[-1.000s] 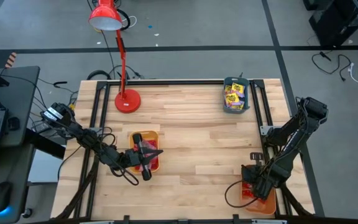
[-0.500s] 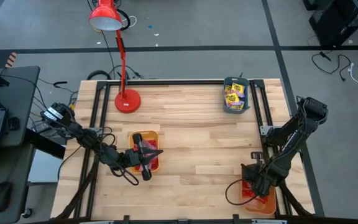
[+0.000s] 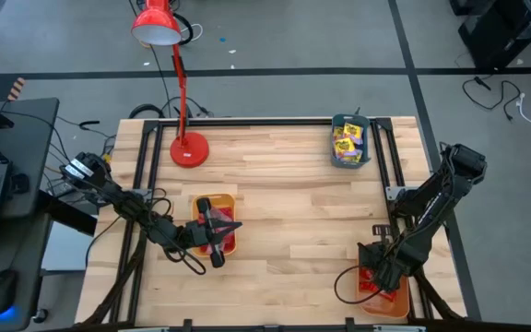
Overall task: Sort candy
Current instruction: Put the red chocolate into the orange bin, then move the bins to the center of the table
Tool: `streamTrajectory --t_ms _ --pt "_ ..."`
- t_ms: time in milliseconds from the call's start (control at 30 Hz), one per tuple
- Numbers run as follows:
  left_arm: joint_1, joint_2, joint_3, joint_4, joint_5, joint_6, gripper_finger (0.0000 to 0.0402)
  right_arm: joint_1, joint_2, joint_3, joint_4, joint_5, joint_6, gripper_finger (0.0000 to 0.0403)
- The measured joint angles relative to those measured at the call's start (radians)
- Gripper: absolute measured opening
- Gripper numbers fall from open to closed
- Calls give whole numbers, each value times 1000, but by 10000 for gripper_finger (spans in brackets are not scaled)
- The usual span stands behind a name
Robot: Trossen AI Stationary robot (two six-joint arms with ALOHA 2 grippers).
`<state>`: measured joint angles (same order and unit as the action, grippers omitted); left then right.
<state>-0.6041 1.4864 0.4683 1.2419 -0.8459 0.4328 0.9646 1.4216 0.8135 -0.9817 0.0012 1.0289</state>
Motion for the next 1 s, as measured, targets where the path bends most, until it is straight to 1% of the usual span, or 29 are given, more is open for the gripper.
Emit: streamTrajectory --t_ms 267,333,500,633,700,800,900,1000 --pt "0 0 0 0 0 0 5 -3 0 3 -6 1 1 93" --pt "0 0 0 0 0 0 5 -13 0 22 -28 -18 1 96" --pt "0 0 0 0 0 0 5 -44 0 116 -128 -59 27 99" --pt "0 0 0 0 0 3 5 -57 0 232 -217 -73 41 97" --pt "-6 0 0 2 -1 1 5 -59 0 301 -271 -46 74 95" --pt "-18 0 24 1 -2 17 5 -64 0 406 -348 21 145 94" --pt "-21 -1 69 -31 -3 83 5 -78 0 501 -402 118 211 94" --pt "-21 -1 145 -112 -31 124 5 -110 0 572 -409 247 220 93"
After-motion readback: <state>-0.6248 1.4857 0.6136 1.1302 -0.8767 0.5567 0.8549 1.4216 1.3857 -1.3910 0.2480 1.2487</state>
